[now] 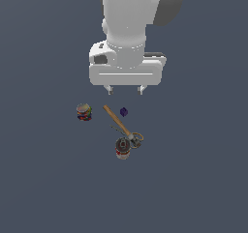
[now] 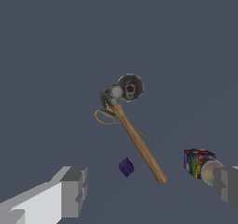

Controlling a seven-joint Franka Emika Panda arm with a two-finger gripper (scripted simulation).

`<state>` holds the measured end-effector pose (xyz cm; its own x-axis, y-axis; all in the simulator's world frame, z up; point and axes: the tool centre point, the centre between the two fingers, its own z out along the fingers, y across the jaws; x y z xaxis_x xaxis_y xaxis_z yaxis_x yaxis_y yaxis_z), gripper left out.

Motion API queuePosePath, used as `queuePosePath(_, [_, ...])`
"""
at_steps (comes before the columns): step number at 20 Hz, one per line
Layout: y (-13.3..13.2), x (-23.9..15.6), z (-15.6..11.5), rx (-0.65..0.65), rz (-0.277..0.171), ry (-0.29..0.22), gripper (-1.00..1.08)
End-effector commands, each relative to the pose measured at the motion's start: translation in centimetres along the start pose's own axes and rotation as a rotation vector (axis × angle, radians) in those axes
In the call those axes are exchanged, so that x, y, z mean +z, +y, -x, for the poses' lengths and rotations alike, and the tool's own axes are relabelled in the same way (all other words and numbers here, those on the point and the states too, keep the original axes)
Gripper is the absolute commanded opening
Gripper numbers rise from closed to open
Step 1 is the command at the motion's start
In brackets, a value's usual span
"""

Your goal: Pick up a designated object from a clutter of objects.

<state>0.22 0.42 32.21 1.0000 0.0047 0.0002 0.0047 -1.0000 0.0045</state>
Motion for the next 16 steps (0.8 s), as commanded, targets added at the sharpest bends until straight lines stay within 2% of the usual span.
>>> queuePosePath(1, [0.0, 0.0, 0.0, 0.000, 0.000, 0.000, 1.00])
queuePosePath(16, [-1.1, -1.2, -0.2, -0.073, 0.022, 0.021, 1.00])
